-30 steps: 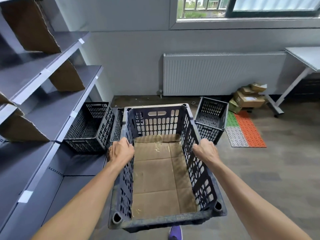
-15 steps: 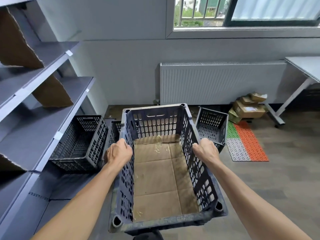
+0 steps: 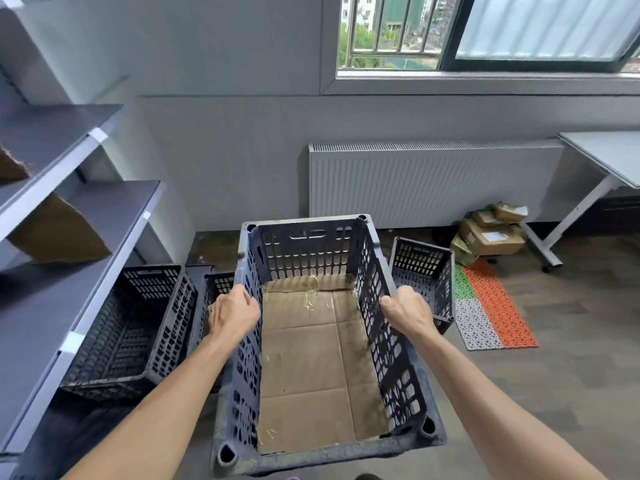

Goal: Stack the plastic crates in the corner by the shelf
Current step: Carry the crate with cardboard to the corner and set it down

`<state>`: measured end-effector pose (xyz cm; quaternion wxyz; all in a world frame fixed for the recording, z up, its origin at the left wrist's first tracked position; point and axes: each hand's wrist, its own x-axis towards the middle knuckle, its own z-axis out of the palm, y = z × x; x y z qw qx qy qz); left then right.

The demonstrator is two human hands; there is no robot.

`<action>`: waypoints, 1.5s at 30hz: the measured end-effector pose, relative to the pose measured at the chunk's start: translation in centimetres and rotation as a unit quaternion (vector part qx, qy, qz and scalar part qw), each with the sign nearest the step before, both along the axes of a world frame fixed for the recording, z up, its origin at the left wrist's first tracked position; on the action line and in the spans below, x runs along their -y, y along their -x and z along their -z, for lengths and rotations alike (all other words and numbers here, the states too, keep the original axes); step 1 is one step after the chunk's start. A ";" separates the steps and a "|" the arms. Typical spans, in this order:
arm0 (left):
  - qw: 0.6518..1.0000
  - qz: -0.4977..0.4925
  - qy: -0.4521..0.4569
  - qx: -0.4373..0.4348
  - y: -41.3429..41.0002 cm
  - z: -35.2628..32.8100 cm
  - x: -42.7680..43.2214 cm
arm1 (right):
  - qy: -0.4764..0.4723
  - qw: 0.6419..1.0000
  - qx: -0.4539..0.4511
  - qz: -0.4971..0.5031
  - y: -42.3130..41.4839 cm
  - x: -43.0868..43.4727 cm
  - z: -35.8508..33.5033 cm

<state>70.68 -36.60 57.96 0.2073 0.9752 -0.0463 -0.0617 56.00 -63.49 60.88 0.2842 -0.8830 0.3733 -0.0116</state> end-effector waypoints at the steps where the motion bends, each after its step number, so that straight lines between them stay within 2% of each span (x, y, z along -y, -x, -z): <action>1: 1.000 0.000 -0.002 0.006 -0.9 0.0 0.4 | 0.002 1.000 0.000 -0.001 -1.0 0.4 0.1; 13: 0.997 -0.075 -0.010 0.008 -9.9 0.2 7.4 | -0.023 0.997 -0.031 -0.068 -14.9 9.6 0.7; 22: 0.990 -0.135 -0.011 0.026 -14.4 -0.9 11.5 | -0.021 0.990 0.001 -0.138 -24.3 15.6 -0.5; 30: 0.990 -0.143 -0.008 0.012 -20.3 0.5 12.8 | -0.015 0.990 0.012 -0.140 -30.6 17.4 0.7; 45: 0.989 -0.139 0.009 -0.050 -37.2 3.8 12.0 | -0.023 0.987 -0.046 -0.152 -47.1 16.5 2.1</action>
